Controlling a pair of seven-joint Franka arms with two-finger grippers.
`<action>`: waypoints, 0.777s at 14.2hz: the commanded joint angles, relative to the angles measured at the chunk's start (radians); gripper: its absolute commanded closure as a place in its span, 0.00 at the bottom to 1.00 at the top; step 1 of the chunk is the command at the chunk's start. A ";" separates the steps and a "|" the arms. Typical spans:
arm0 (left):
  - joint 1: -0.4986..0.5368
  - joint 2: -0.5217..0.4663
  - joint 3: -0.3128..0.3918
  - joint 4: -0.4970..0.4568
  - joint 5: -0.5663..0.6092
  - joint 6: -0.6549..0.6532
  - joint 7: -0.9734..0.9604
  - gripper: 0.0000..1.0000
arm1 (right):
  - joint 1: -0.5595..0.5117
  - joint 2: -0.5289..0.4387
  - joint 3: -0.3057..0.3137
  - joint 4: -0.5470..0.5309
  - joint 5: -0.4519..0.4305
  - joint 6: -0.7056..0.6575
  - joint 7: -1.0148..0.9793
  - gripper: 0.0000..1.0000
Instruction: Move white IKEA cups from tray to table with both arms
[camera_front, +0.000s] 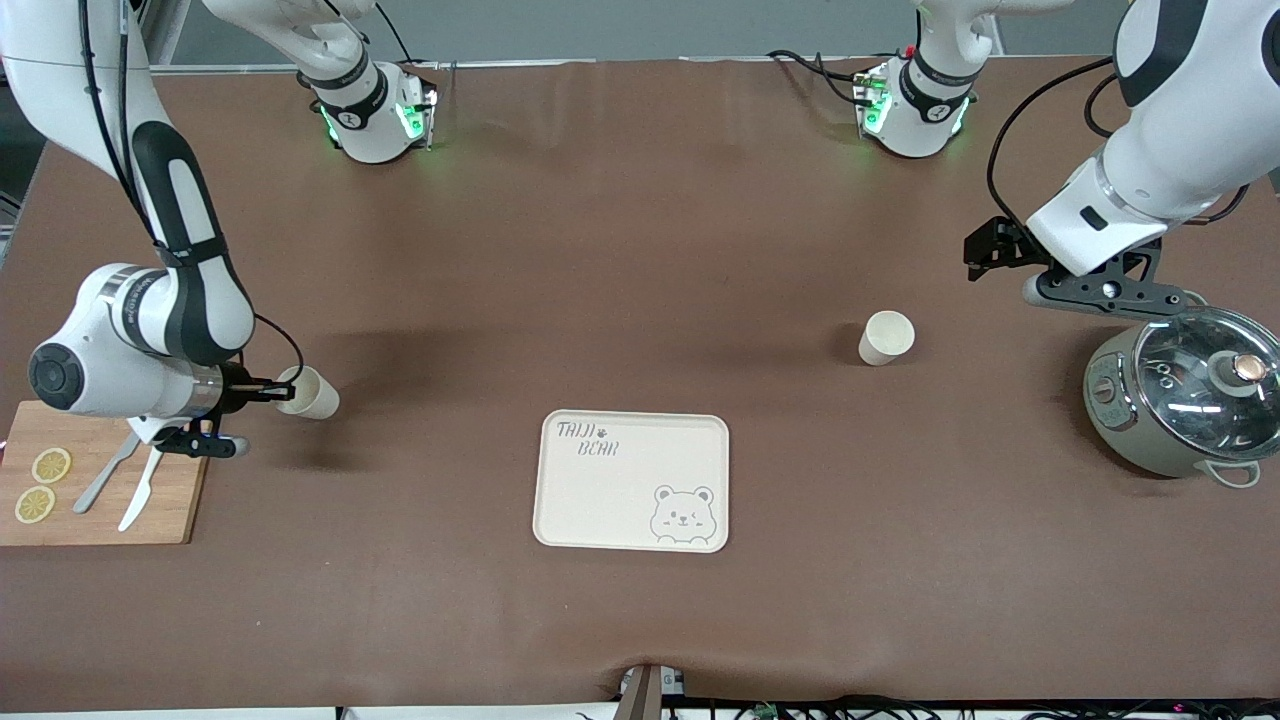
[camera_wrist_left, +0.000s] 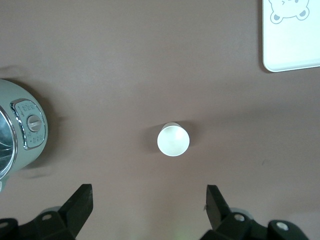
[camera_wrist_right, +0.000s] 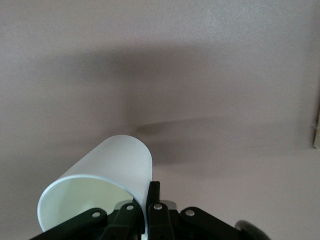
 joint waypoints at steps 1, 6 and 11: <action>0.008 0.000 -0.014 0.013 0.009 -0.013 -0.016 0.00 | -0.006 -0.010 0.006 -0.057 -0.014 0.077 -0.020 1.00; 0.011 0.000 -0.012 0.051 0.024 -0.011 -0.054 0.00 | -0.019 -0.006 -0.002 -0.057 -0.014 0.067 -0.023 1.00; 0.013 0.027 -0.012 0.106 0.022 -0.007 -0.054 0.00 | -0.016 -0.001 -0.002 -0.053 -0.008 0.064 -0.006 0.00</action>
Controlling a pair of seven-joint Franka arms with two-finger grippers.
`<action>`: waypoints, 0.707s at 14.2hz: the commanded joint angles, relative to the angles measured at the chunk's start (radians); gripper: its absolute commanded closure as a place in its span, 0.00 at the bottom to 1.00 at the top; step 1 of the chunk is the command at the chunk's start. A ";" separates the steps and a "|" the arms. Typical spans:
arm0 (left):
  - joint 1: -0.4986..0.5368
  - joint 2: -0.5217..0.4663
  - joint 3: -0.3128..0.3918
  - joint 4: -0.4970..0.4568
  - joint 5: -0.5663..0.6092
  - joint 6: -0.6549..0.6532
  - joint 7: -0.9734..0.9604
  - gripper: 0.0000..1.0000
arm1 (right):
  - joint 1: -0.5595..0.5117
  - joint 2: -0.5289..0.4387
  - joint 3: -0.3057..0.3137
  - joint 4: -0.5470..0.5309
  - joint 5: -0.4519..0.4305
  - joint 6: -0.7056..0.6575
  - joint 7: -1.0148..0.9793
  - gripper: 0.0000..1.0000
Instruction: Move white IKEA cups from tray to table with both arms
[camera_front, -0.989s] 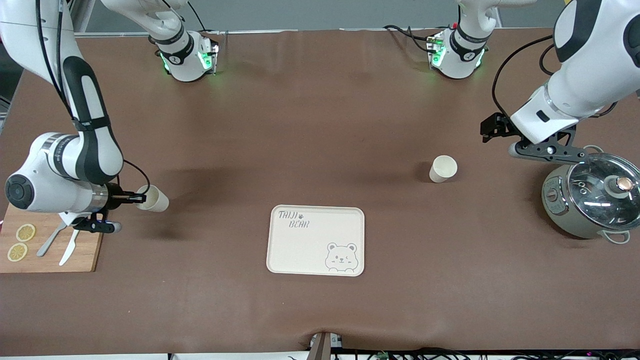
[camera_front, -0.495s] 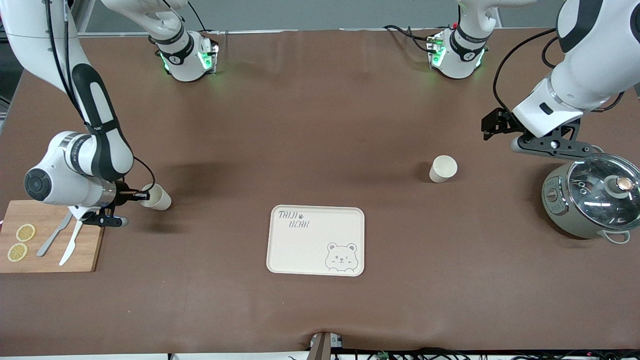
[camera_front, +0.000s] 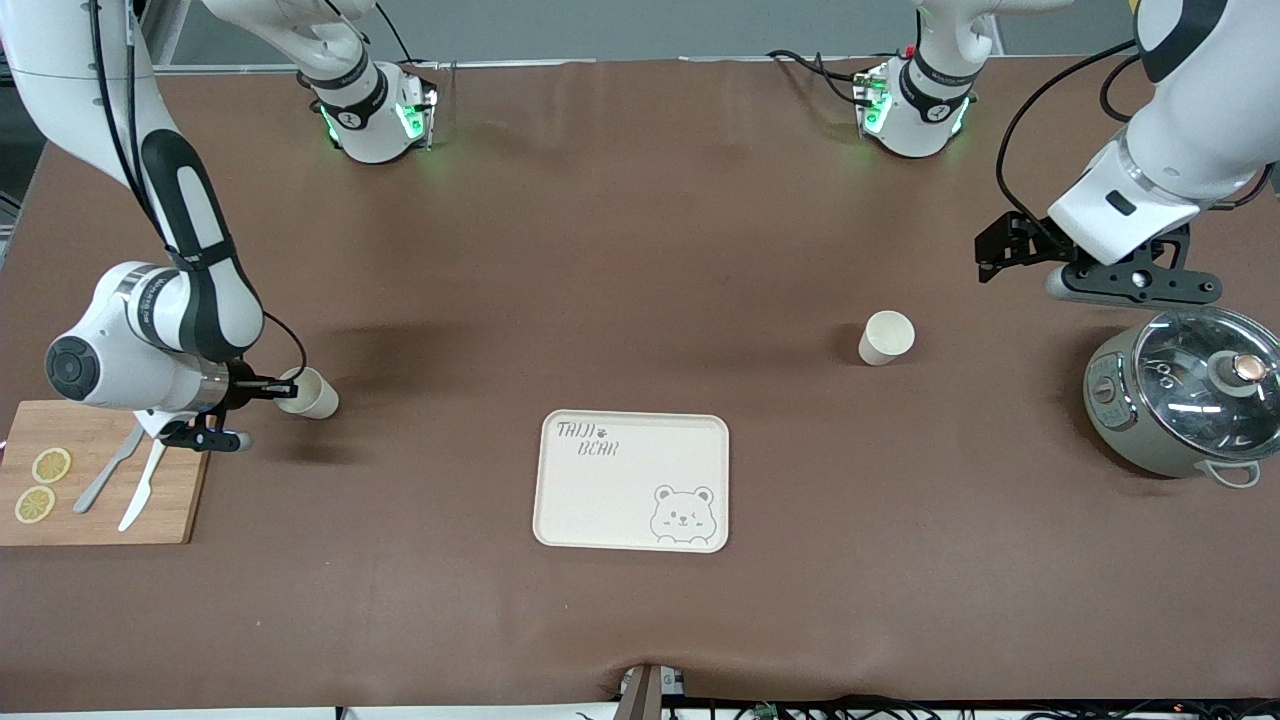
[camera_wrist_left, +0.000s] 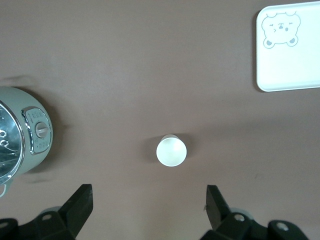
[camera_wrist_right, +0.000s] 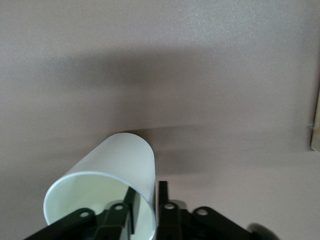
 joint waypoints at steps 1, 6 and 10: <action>0.009 0.026 -0.011 0.045 0.022 -0.007 -0.015 0.00 | -0.012 -0.008 0.009 -0.002 -0.003 -0.003 0.001 0.00; 0.005 0.026 -0.011 0.053 0.019 -0.007 -0.018 0.00 | 0.000 -0.017 0.006 0.084 -0.011 -0.171 0.000 0.00; -0.001 0.028 -0.011 0.053 0.021 -0.007 -0.019 0.00 | 0.002 -0.016 0.005 0.164 -0.032 -0.313 -0.002 0.00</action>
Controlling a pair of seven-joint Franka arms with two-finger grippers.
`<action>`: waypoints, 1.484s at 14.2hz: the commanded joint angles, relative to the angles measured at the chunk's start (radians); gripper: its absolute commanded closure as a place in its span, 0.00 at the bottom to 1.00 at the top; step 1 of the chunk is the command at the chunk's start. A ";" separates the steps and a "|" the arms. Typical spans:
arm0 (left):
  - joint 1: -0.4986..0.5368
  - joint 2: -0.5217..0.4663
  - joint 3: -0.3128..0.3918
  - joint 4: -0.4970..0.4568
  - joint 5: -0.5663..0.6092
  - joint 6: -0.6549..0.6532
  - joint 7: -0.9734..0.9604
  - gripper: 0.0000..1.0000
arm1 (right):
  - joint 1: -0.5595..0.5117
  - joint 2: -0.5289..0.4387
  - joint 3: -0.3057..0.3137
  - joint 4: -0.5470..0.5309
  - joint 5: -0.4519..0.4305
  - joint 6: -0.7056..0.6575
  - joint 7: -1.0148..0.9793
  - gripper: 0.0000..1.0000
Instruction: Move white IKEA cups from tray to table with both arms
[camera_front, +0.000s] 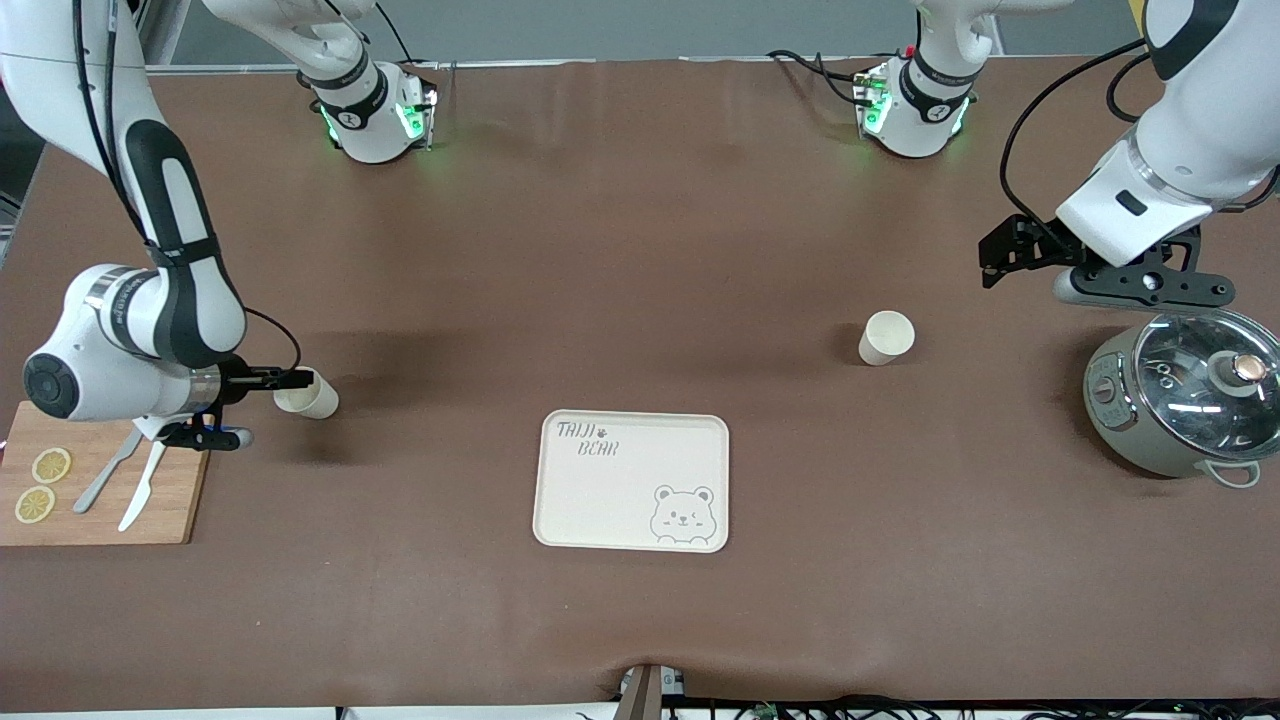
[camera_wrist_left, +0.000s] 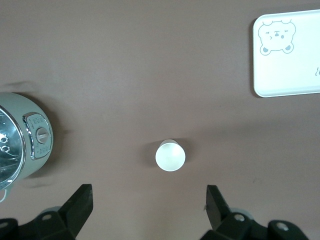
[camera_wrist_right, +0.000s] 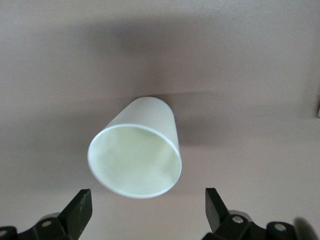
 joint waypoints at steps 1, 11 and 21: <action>-0.001 0.015 -0.011 0.025 0.021 -0.007 -0.019 0.00 | -0.004 -0.008 0.002 0.055 -0.050 -0.040 -0.003 0.00; -0.006 0.026 -0.013 0.026 0.013 0.007 -0.031 0.00 | -0.041 0.067 0.007 0.497 -0.067 -0.452 -0.008 0.00; -0.009 0.029 -0.016 0.035 0.010 0.013 -0.031 0.00 | 0.025 -0.058 0.004 0.595 -0.110 -0.581 0.000 0.00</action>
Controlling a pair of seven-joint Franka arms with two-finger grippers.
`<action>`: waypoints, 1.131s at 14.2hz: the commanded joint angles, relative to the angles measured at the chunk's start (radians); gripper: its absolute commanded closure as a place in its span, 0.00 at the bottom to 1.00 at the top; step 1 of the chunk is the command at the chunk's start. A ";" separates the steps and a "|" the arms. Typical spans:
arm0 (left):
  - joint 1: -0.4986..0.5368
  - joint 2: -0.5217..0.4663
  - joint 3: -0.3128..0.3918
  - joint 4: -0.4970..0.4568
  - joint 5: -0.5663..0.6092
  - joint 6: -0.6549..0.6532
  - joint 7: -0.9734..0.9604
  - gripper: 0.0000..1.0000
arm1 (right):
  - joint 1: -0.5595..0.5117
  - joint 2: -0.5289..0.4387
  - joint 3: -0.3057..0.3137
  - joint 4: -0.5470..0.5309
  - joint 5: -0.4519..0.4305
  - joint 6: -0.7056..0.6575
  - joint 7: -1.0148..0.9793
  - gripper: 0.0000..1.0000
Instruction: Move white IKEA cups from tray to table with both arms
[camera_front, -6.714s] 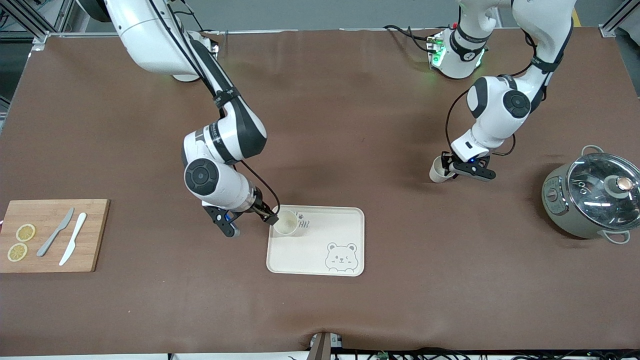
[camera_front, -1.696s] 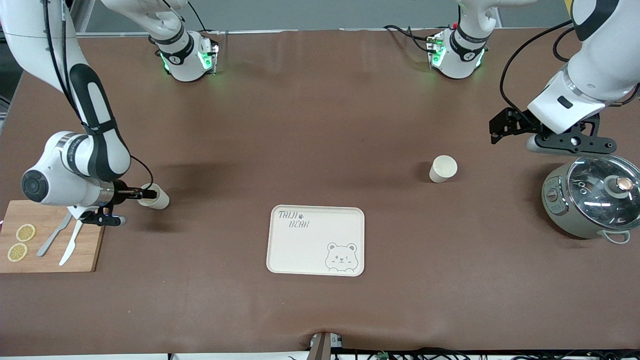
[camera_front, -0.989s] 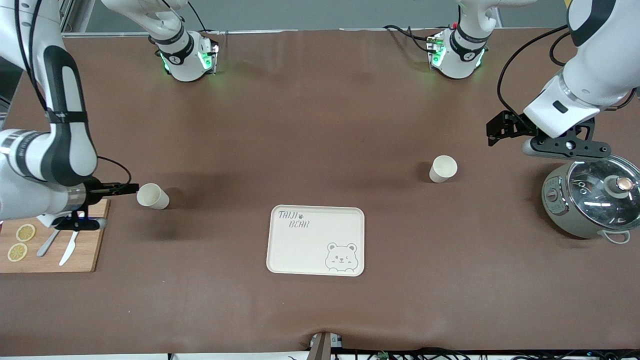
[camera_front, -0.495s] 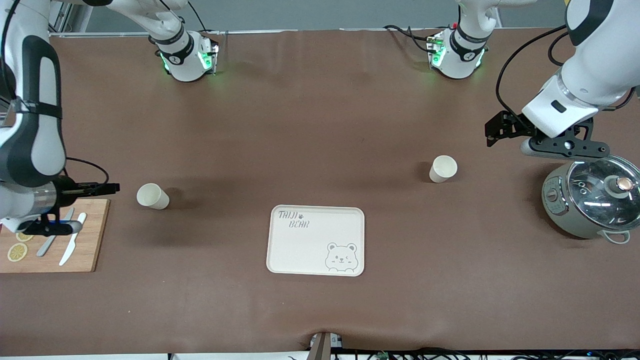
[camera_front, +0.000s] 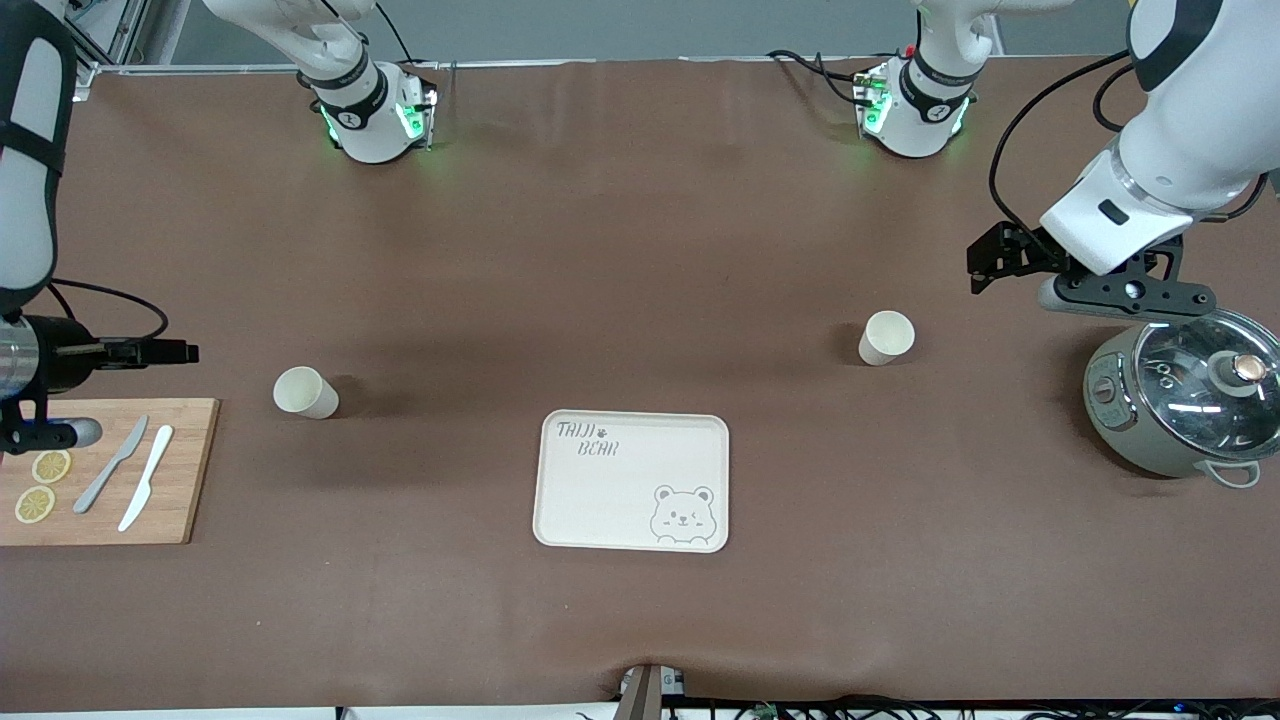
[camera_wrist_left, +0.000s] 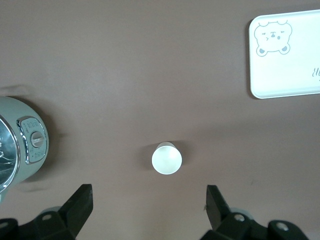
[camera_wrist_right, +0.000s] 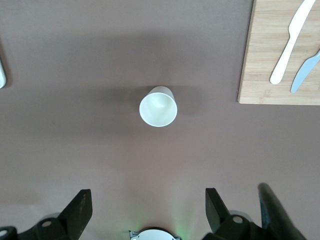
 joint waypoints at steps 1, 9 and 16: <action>-0.002 0.012 -0.007 0.029 0.010 -0.002 -0.023 0.00 | 0.035 -0.043 0.008 -0.002 -0.076 -0.010 0.001 0.00; -0.014 0.012 -0.007 0.029 0.009 -0.001 -0.027 0.00 | -0.026 -0.201 0.078 -0.015 -0.078 -0.012 0.000 0.00; -0.014 0.012 -0.007 0.027 0.010 -0.001 -0.037 0.00 | -0.026 -0.354 0.075 -0.138 -0.078 -0.013 -0.002 0.00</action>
